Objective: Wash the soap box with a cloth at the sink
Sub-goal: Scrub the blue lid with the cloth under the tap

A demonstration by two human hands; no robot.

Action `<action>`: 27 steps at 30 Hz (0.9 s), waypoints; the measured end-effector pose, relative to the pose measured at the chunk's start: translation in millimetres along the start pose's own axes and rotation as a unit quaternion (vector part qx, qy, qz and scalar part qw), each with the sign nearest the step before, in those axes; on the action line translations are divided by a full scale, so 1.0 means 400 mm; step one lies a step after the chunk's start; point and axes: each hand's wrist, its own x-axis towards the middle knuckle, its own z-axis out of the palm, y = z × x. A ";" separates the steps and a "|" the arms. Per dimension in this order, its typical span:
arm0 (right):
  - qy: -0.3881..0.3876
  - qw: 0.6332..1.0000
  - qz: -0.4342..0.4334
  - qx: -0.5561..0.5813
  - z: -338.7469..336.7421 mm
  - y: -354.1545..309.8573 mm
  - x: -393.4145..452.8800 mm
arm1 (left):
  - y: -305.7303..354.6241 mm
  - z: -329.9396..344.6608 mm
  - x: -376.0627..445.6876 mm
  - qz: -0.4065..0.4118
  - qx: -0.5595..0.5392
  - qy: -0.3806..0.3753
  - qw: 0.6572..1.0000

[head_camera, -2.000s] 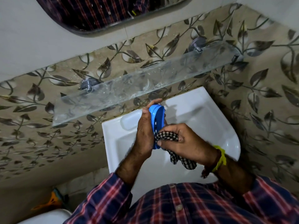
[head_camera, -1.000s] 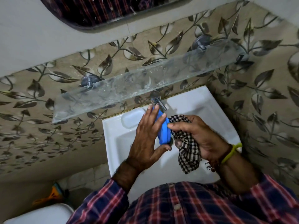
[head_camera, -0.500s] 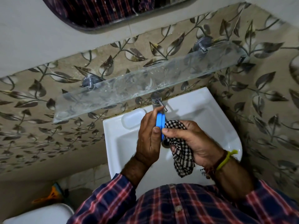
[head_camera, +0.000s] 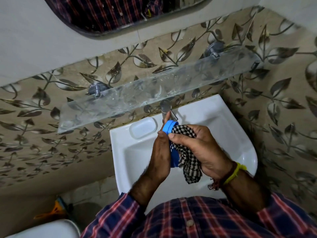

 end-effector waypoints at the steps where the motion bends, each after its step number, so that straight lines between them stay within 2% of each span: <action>1: -0.004 1.000 -0.012 -0.025 0.002 -0.001 0.001 | 0.003 0.000 0.002 -0.008 -0.015 0.003 1.000; 3: -0.017 0.992 -0.054 -0.115 0.000 0.001 0.001 | 0.008 -0.001 0.013 -0.035 -0.058 0.018 0.998; 7: -0.044 0.953 -0.117 -0.275 0.005 0.009 -0.011 | 0.003 -0.021 0.038 -0.068 -0.137 0.042 0.987; 11: -0.058 0.881 -0.109 -0.456 0.006 0.023 -0.032 | 0.025 -0.043 0.067 -0.128 -0.213 0.062 0.967; 12: -0.054 0.883 -0.103 -0.456 0.001 0.021 -0.036 | 0.032 -0.049 0.074 -0.146 -0.238 0.061 0.958; 16: 0.022 0.965 -0.054 -0.256 -0.029 -0.023 -0.029 | 0.041 -0.066 0.083 -0.188 -0.335 0.043 0.922; 18: 0.033 0.977 -0.039 -0.208 -0.041 -0.048 -0.020 | 0.032 -0.073 0.075 -0.192 -0.370 0.034 0.908; 21: 0.041 0.970 -0.048 -0.234 -0.046 -0.058 -0.014 | 0.020 -0.071 0.064 -0.207 -0.378 0.018 0.902; 24: 0.068 0.934 -0.090 -0.340 -0.029 -0.052 -0.011 | 0.015 -0.051 0.054 -0.225 -0.355 0.000 0.907; 27: 0.103 0.847 -0.173 -0.492 0.011 -0.038 -0.002 | 0.013 -0.034 0.035 -0.231 -0.353 -0.021 0.906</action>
